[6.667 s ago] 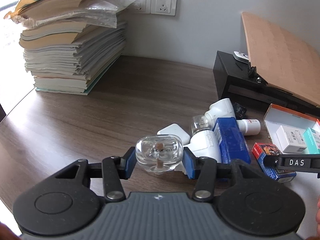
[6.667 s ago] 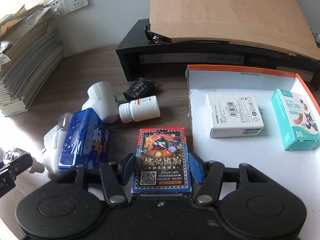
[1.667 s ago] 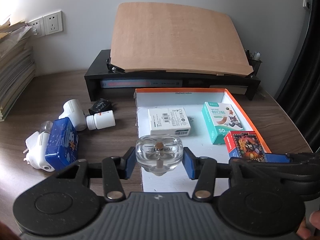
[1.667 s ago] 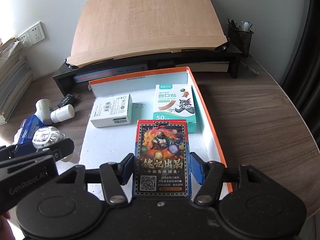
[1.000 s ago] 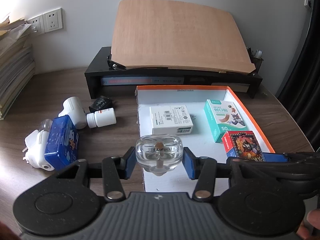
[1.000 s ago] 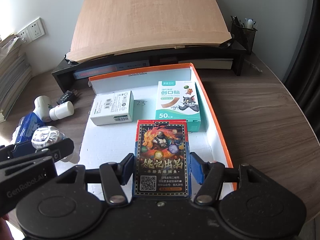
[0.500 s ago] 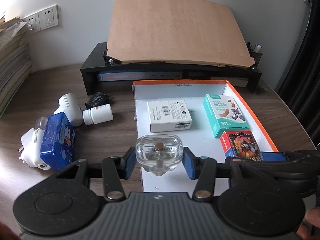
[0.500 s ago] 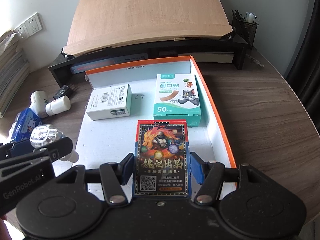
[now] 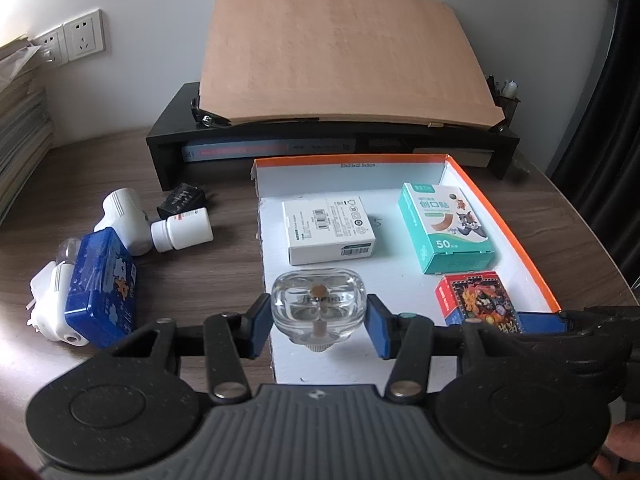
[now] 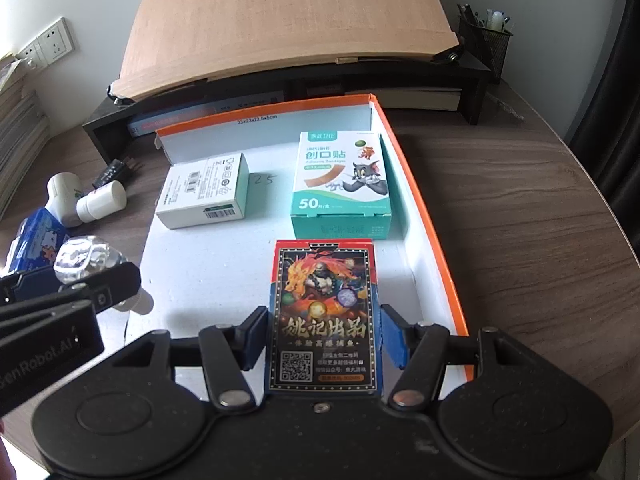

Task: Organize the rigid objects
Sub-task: 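Lower and release the glass bottle with left tool while right tool releases card box in tray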

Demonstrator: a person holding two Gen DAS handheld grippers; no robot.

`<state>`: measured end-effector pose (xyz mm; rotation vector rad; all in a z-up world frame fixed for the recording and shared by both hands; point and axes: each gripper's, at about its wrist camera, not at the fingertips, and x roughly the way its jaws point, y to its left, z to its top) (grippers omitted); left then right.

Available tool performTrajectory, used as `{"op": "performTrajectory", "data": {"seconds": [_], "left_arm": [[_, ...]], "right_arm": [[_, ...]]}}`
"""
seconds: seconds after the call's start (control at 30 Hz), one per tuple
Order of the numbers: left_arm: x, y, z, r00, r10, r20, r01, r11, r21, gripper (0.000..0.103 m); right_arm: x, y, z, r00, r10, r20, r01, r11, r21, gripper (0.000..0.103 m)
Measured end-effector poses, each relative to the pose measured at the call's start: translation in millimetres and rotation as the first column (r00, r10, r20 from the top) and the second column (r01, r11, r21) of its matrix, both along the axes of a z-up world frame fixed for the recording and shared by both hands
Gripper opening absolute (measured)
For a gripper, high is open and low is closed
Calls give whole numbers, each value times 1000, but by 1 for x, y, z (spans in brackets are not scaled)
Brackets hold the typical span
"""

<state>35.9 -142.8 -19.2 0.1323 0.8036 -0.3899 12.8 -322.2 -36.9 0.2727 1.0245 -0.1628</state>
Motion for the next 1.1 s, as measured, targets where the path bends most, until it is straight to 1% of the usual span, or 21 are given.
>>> {"op": "performTrajectory", "data": {"seconds": [0.13,0.3,0.47,0.57,0.67,0.83,1.03,1.1], "left_arm": [[1,-4,-2,1000,-9,-6,9,1000,5,50],[2,-8,-4,999,-30,-24,30,1000,5,50],[8,-18,-10,996,-66,-63,67,998,12,51],[13,-23,-10,995,-80,-65,81,997,10,51],[17,-23,-4,996,-70,-52,69,998,-8,58],[17,-18,7,999,-46,-26,45,999,-30,60],[14,-4,14,1000,-12,-17,12,999,-38,61],[13,2,16,1000,5,-15,-6,999,-37,65]], "right_arm": [[-1,-2,5,1000,-6,30,7,1000,-18,71],[-4,-12,11,996,-50,68,52,998,-25,71],[-7,-17,15,994,-64,84,65,998,-18,71],[-8,-19,17,993,-73,95,76,997,-26,71],[-11,-22,21,989,-93,112,97,995,-24,71],[-13,-22,27,986,-99,133,104,994,-29,71],[-12,-9,32,987,-66,146,71,997,-27,71],[-10,-3,34,988,-49,147,54,998,-28,72]]}}
